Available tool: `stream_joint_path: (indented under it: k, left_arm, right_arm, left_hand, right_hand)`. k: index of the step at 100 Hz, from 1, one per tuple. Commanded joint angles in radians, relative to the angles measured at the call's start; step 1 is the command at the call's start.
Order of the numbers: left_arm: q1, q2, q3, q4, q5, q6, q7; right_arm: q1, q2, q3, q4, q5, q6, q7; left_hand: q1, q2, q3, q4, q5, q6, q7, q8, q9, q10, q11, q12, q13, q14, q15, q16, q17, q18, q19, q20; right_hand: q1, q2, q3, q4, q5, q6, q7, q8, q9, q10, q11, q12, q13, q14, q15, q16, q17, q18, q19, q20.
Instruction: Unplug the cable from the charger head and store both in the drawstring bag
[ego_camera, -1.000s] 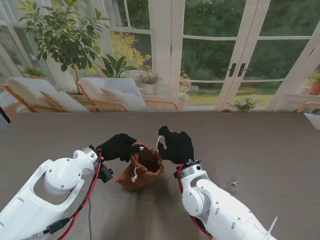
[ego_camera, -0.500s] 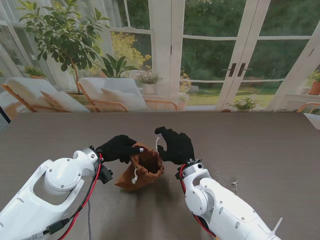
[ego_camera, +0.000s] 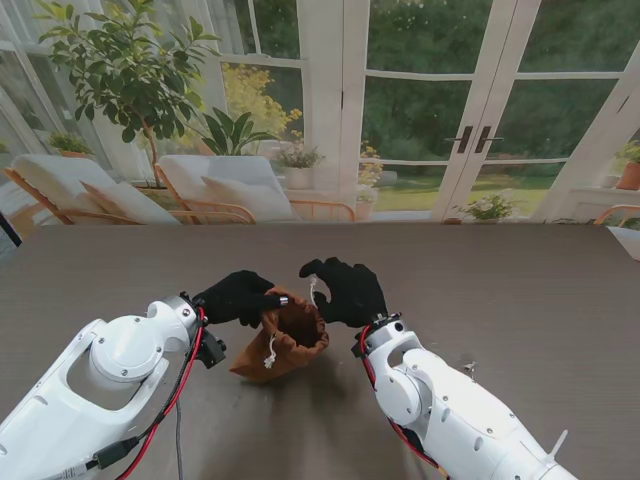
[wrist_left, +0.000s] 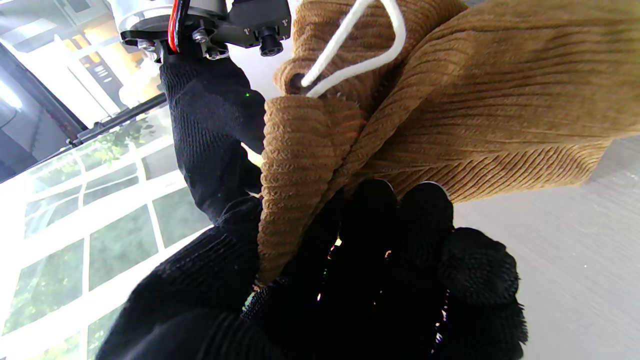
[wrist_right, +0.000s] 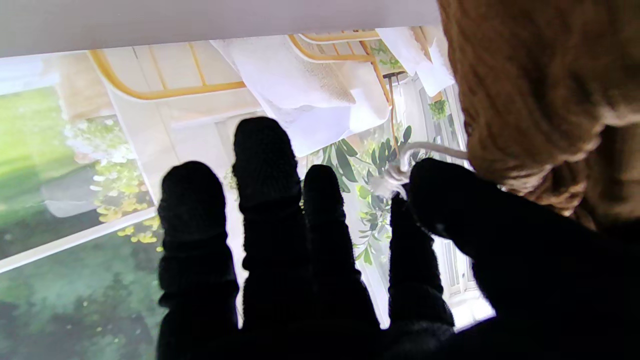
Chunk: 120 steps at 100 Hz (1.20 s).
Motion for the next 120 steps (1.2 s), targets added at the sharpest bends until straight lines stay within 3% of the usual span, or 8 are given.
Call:
stream_joint_path:
  k: [1,10,14,18,30,47,90,120]
  left_arm:
    - [-0.002,-0.002,0.0,-0.005,-0.004,0.007,-0.019]
    - [-0.002,-0.002,0.0,-0.006,-0.004,0.009,-0.018]
    - [-0.003,-0.002,0.0,-0.006,-0.003,0.009,-0.019]
    - [-0.003,-0.002,0.0,-0.005,-0.003,0.009,-0.018]
    - [-0.003,-0.002,-0.001,-0.005,-0.004,0.009,-0.017]
    - [0.001,-0.003,-0.006,-0.01,-0.002,0.013,-0.015]
    - [-0.003,-0.003,-0.007,-0.004,-0.002,-0.001,-0.012]
    - [-0.002,-0.004,-0.01,0.0,-0.014,-0.033,-0.009]
  right_arm:
    - [0.007,0.002,-0.002,0.001,-0.01,-0.012,0.016]
    - [0.012,0.004,-0.002,0.006,-0.01,-0.026,0.021]
    - [0.013,0.005,-0.001,0.008,-0.011,-0.031,0.023]
    - [0.014,0.006,-0.001,0.008,-0.012,-0.034,0.026]
    - [0.021,0.007,-0.004,0.018,-0.023,-0.039,0.012]
    - [0.018,0.01,0.006,0.021,-0.031,-0.047,-0.002]
    - [-0.007,0.003,0.041,0.016,-0.006,-0.028,-0.015]
    - [-0.01,-0.003,0.018,0.016,-0.004,0.029,-0.017]
  left_hand:
    - [0.042,0.032,-0.004,-0.02,0.009,-0.014,0.001,0.01,0.009,0.008,0.014,0.001,0.003,0.037,0.016,0.011,0.012,-0.024,0.048,0.007]
    - [0.043,0.032,-0.004,-0.02,0.008,-0.014,0.001,0.01,0.009,0.008,0.014,0.002,0.003,0.038,0.016,0.011,0.013,-0.025,0.049,0.007]
    - [0.042,0.033,-0.005,-0.02,0.007,-0.014,0.0,0.01,0.008,0.009,0.014,0.002,0.003,0.037,0.016,0.011,0.013,-0.025,0.05,0.007]
    - [0.043,0.033,-0.005,-0.021,0.008,-0.014,0.001,0.011,0.008,0.008,0.014,0.002,0.003,0.038,0.016,0.011,0.014,-0.025,0.051,0.008]
    - [0.043,0.033,-0.004,-0.021,0.007,-0.013,0.001,0.011,0.008,0.009,0.014,0.002,0.004,0.038,0.016,0.011,0.015,-0.026,0.052,0.008]
    - [0.044,0.033,-0.005,-0.021,0.008,-0.012,0.001,0.012,0.008,0.01,0.014,0.002,0.004,0.039,0.016,0.01,0.017,-0.026,0.054,0.009]
    - [0.044,0.036,0.0,-0.022,0.003,-0.008,0.021,0.035,0.016,0.012,0.046,0.026,0.018,0.033,0.061,0.029,0.043,-0.033,0.084,0.022]
    - [0.034,0.036,0.021,-0.029,-0.005,0.004,0.061,0.075,0.045,0.001,0.13,0.11,0.057,0.0,0.167,0.071,0.076,-0.043,0.123,0.046]
  right_hand:
    - [0.044,-0.037,0.047,-0.031,0.033,-0.022,0.001,-0.011,0.009,0.002,-0.004,-0.013,0.011,-0.018,0.013,-0.004,-0.042,-0.026,-0.007,0.012]
    - [0.05,-0.054,0.058,-0.036,0.087,-0.006,0.021,-0.004,0.046,-0.004,-0.002,-0.011,0.036,-0.029,0.027,0.002,-0.024,-0.036,0.002,0.014]
    - [0.065,-0.092,0.057,-0.127,0.132,0.005,0.094,-0.08,0.071,-0.008,-0.005,0.006,0.05,-0.036,0.037,0.008,-0.015,-0.038,0.007,0.014]
    - [0.058,-0.125,0.049,-0.167,0.155,0.026,0.158,-0.097,0.094,-0.012,0.005,0.014,0.066,-0.046,0.051,0.014,-0.004,-0.044,0.012,0.014]
    - [0.02,-0.214,0.041,-0.207,0.204,0.101,0.383,-0.051,0.22,-0.057,0.054,0.074,0.15,-0.075,0.11,0.033,0.055,-0.059,0.041,0.011]
    - [0.01,-0.236,0.067,-0.192,0.239,0.082,0.501,0.039,0.354,-0.079,0.106,0.137,0.255,-0.093,0.172,0.056,0.123,-0.064,0.076,0.013]
    - [-0.005,-0.125,0.091,-0.152,0.111,0.239,0.584,0.117,0.375,-0.063,0.148,0.195,0.264,-0.097,0.262,0.092,0.17,-0.047,0.1,0.016]
    - [-0.079,-0.019,0.07,-0.107,-0.046,0.472,0.714,0.209,0.371,-0.079,0.271,0.209,0.265,-0.132,0.46,0.147,0.236,-0.026,0.156,0.025]
